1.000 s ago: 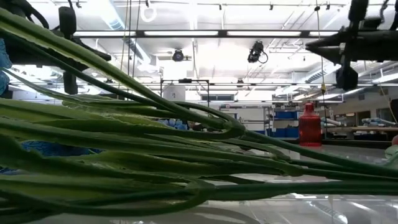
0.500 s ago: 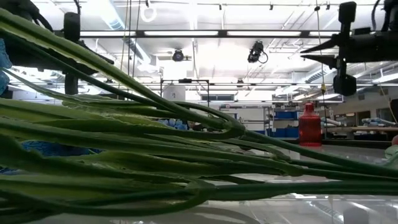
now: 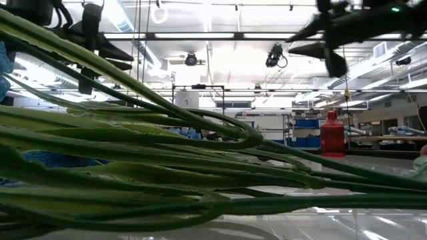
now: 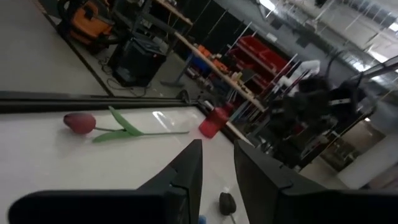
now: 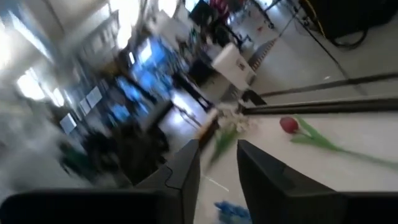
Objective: Sort flowers into vase by color
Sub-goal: Put the top blue flowers into the red vase
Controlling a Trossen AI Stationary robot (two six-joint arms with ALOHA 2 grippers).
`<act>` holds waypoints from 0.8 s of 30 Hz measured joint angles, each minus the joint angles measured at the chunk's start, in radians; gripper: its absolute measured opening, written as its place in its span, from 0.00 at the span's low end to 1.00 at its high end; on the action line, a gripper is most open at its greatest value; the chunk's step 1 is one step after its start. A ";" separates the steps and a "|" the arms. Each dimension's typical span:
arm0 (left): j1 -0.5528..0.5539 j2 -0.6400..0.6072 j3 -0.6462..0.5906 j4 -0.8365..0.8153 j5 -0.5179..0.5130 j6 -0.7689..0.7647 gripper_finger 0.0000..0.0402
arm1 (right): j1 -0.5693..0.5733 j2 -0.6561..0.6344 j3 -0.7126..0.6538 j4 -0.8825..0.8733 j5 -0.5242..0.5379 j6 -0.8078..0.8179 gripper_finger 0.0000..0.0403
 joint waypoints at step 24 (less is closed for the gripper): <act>0.008 0.156 0.250 -0.425 0.047 0.006 0.25 | -0.046 0.870 0.788 -0.721 -0.343 -0.215 0.33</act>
